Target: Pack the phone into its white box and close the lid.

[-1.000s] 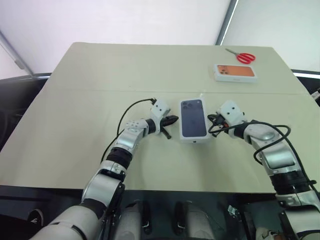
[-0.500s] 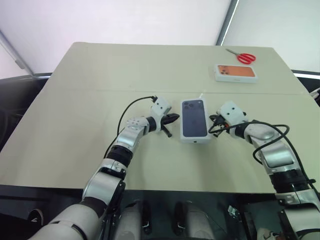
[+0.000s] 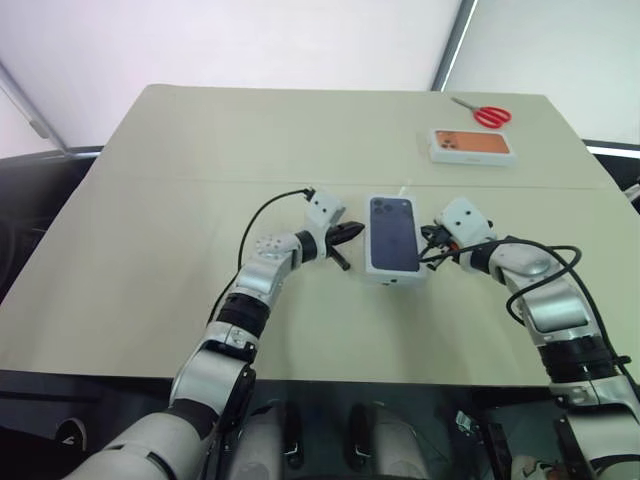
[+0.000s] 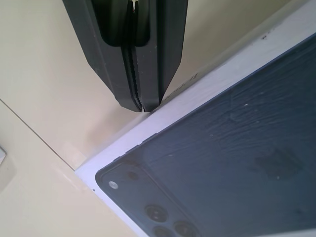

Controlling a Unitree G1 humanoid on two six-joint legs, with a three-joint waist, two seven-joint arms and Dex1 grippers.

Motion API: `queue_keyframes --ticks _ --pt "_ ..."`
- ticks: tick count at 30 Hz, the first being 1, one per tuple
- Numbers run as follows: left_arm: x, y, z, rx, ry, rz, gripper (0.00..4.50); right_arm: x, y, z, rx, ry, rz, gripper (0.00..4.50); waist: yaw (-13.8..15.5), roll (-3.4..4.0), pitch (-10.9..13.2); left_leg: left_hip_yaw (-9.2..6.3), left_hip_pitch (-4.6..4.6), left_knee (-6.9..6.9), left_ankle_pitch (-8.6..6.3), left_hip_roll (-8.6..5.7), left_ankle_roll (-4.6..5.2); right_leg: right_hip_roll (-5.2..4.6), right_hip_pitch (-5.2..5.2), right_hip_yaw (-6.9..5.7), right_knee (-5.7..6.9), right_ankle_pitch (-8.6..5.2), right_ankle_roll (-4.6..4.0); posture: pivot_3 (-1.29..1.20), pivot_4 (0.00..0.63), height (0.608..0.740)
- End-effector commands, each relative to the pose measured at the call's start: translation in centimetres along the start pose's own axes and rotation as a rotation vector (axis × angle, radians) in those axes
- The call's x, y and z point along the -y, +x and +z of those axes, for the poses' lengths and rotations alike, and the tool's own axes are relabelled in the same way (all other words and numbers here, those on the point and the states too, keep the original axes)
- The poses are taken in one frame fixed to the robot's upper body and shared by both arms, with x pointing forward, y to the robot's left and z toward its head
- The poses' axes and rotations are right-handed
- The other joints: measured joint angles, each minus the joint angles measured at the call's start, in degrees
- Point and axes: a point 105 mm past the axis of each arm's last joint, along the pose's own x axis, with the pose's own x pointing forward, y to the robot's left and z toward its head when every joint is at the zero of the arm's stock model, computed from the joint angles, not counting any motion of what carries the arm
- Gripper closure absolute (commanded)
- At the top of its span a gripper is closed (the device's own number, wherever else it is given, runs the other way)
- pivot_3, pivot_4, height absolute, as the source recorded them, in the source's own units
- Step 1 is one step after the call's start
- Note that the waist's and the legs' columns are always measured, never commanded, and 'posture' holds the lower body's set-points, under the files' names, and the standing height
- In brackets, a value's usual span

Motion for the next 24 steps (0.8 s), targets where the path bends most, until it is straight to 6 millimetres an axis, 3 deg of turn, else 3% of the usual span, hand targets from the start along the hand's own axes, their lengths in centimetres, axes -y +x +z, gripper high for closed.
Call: queue_keyframes --ticks 1,4,12,17,24 --pt "1.2 0.6 1.0 0.022 0.048 -0.046 4.5 0.1 -0.1 1.4 0.051 -0.023 0.005 4.46 -0.04 0.0 0.0 0.0 0.0 0.0 0.0 0.0 0.0 0.0 0.0 0.0 0.0 0.0 0.0 0.0 0.15 0.738" --pt "1.4 0.6 -0.3 -0.012 0.031 -0.049 4.5 0.0 0.1 1.4 0.049 -0.028 0.005 4.46 -0.04 0.0 0.0 0.01 0.01 0.0 0.0 0.0 0.0 0.01 0.0 0.0 0.0 0.0 0.0 0.0 0.15 0.738" --pt "0.9 1.0 -0.1 -0.015 0.024 -0.031 4.5 -0.1 0.1 1.1 0.036 -0.029 -0.006 4.46 -0.01 0.0 0.0 0.0 0.01 0.01 0.0 0.0 0.0 0.0 0.0 0.0 0.0 0.0 0.0 0.0 0.15 0.738" --pt "-0.4 0.6 -0.1 -0.018 0.006 0.01 4.5 -0.3 0.3 0.9 0.033 -0.024 -0.008 4.46 -0.02 0.0 0.0 0.0 0.01 0.01 0.0 0.0 0.0 0.0 0.0 0.0 0.0 0.0 0.0 0.0 0.15 0.738" --pt "-0.3 1.0 -0.2 -0.029 0.006 0.01 4.5 0.0 0.7 1.1 0.03 -0.033 -0.021 4.46 -0.08 0.0 0.0 0.01 0.01 0.01 0.0 0.0 0.0 0.01 0.0 0.0 0.01 0.0 0.0 0.0 0.15 0.738"
